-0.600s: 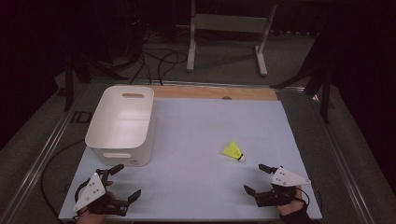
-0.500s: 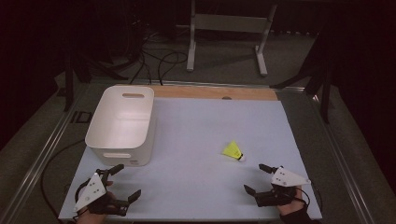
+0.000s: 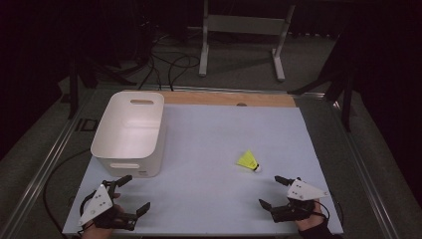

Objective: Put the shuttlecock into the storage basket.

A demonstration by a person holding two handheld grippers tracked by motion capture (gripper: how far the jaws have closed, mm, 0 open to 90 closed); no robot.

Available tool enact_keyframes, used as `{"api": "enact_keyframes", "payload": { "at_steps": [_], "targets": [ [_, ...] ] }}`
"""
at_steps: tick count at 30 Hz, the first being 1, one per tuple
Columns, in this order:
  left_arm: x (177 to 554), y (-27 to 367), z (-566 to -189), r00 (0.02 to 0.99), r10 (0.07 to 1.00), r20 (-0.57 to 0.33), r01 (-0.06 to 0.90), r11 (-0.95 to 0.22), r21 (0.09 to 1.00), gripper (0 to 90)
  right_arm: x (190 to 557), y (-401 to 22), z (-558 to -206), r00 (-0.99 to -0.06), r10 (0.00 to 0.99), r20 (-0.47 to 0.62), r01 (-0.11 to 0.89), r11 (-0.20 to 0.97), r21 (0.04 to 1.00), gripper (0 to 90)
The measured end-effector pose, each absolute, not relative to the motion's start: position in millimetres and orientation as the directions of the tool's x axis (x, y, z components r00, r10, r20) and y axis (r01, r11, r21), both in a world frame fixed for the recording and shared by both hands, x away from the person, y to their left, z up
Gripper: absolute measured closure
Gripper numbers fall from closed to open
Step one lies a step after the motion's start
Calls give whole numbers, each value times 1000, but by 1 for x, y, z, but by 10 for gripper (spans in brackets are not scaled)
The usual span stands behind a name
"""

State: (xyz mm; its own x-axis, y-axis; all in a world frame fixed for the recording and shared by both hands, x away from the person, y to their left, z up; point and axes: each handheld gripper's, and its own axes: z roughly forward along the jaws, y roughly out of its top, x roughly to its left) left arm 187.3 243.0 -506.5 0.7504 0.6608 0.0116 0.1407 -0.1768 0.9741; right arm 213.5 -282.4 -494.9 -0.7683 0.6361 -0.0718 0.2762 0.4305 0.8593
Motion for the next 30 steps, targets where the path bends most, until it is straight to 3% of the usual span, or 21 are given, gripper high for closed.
{"api": "enact_keyframes", "payload": {
  "at_steps": [13,19,30],
  "targets": [
    [188,243,-506,749,662,8,143,-173,975,0,209,-281,-485,-755,646,-114,239,434,869,76],
    [187,242,-506,752,659,14,139,-179,974,0,210,-287,-481,-724,684,-91,275,407,871,76],
    [187,242,-506,751,660,12,137,-175,975,0,211,-293,-449,-698,706,-120,262,408,875,77]
  ]
}}
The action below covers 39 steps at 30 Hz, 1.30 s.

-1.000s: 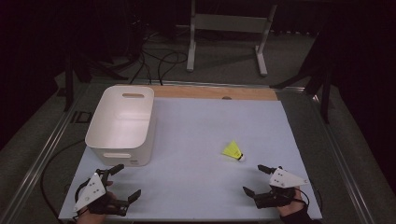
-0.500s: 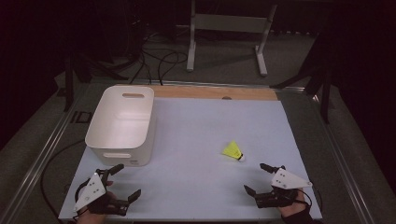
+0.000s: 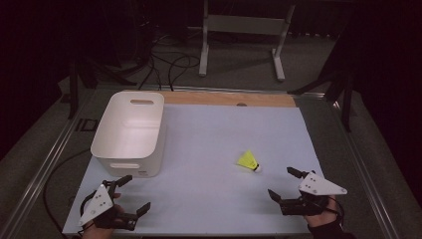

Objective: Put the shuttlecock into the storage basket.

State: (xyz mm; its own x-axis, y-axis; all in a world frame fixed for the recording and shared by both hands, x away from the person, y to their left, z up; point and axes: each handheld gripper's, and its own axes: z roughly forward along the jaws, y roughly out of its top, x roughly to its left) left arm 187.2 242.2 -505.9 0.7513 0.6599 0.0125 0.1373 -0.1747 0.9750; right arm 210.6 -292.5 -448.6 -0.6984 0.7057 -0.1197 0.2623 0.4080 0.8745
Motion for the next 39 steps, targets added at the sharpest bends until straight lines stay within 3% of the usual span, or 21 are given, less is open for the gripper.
{"api": "enact_keyframes", "payload": {
  "at_steps": [39],
  "targets": [
    [188,242,-506,756,654,2,139,-164,977,0,259,-294,-373,-725,677,-127,242,422,874,75]
  ]
}}
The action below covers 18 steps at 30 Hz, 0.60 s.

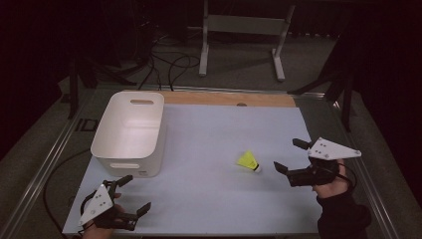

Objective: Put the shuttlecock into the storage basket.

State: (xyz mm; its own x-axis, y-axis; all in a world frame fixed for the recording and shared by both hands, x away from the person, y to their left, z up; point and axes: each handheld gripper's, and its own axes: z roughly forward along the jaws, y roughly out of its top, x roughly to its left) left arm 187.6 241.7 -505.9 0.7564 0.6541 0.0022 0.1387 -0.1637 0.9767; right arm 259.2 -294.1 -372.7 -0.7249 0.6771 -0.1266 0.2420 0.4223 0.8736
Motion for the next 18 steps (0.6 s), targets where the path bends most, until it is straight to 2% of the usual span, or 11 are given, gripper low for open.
{"api": "enact_keyframes", "payload": {
  "at_steps": [18],
  "targets": [
    [188,242,-506,757,653,8,137,-170,976,0,286,-274,-372,-792,606,-73,270,455,848,75]
  ]
}}
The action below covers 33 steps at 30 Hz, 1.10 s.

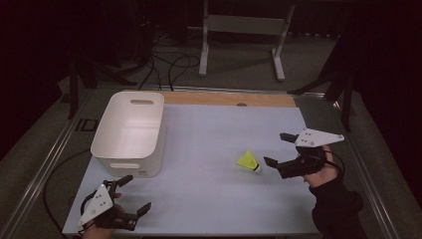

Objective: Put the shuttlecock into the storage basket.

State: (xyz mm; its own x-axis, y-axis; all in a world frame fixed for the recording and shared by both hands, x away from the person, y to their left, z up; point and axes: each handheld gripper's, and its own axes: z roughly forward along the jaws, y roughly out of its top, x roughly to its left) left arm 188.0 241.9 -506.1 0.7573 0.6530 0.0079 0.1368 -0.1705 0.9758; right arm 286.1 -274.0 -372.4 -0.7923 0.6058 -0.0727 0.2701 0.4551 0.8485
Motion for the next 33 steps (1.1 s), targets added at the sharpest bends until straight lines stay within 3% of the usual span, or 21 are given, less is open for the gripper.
{"api": "enact_keyframes", "payload": {
  "at_steps": [33],
  "targets": [
    [188,241,-506,765,644,2,138,-167,976,0,308,-259,-432,-829,555,-68,344,603,720,75]
  ]
}}
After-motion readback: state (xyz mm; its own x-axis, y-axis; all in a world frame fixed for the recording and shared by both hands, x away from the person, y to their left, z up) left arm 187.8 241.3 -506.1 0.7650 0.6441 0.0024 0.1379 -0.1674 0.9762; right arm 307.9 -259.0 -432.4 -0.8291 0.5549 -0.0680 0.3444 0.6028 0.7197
